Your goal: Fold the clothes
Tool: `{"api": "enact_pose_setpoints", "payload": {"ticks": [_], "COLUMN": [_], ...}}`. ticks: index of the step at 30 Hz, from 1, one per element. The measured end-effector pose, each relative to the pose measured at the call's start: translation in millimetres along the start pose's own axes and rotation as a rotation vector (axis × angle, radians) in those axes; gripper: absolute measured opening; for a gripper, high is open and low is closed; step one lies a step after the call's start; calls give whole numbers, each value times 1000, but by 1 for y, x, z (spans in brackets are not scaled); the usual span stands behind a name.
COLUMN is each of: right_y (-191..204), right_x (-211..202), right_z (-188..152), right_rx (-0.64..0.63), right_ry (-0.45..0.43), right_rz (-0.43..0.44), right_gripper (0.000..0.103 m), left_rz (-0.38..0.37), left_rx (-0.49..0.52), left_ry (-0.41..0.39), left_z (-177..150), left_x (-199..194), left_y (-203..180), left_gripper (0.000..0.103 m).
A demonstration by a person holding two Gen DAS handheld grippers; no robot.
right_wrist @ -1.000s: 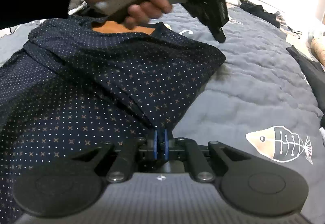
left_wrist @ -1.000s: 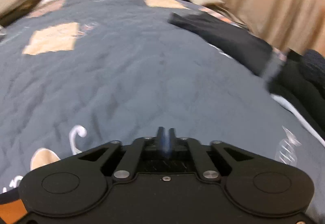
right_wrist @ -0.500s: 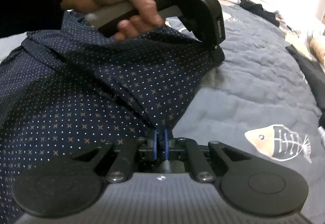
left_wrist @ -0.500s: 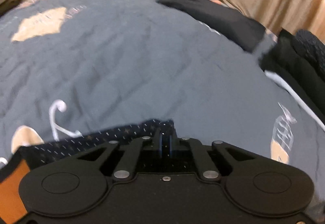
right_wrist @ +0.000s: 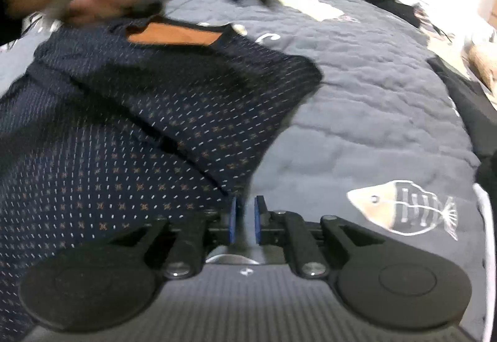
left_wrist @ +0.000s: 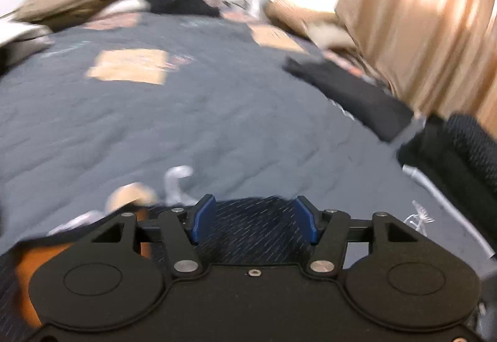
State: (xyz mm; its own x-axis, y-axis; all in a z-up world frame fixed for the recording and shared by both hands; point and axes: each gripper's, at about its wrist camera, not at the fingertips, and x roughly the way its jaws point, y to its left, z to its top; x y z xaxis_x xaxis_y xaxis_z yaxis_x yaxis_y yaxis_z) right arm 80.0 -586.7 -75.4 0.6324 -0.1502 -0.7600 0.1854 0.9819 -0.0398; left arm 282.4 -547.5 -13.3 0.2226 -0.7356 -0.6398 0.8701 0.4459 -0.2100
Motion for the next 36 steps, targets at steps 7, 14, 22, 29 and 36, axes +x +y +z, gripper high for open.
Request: {"api": "enact_pose_setpoints", "payload": {"ticks": [7,14,22,29,36], "right_y": [-22,11,33,27,32], "right_x": [-29,-11,5,21,33], "right_z": [14,21,20,14,7], "right_rx": [174,101,30,44,25], "right_ry": [-174,-258,-260,-200,-154], "right_rz": [17,7,-46,-80,-74], "right_gripper": [26,36,37,37,37], "left_rz": [140,309,384,418,346], "left_rx": [-201,-534,-422,-309,-377], "left_ry": [-129,-180,-136,3,-65], "left_z": [-71,-158,-135,-111,-113], "left_x": [-147,-207,-202,-149,-148], "left_y": [66,136,174,190,204], "left_gripper": [67,71,69,35,3]}}
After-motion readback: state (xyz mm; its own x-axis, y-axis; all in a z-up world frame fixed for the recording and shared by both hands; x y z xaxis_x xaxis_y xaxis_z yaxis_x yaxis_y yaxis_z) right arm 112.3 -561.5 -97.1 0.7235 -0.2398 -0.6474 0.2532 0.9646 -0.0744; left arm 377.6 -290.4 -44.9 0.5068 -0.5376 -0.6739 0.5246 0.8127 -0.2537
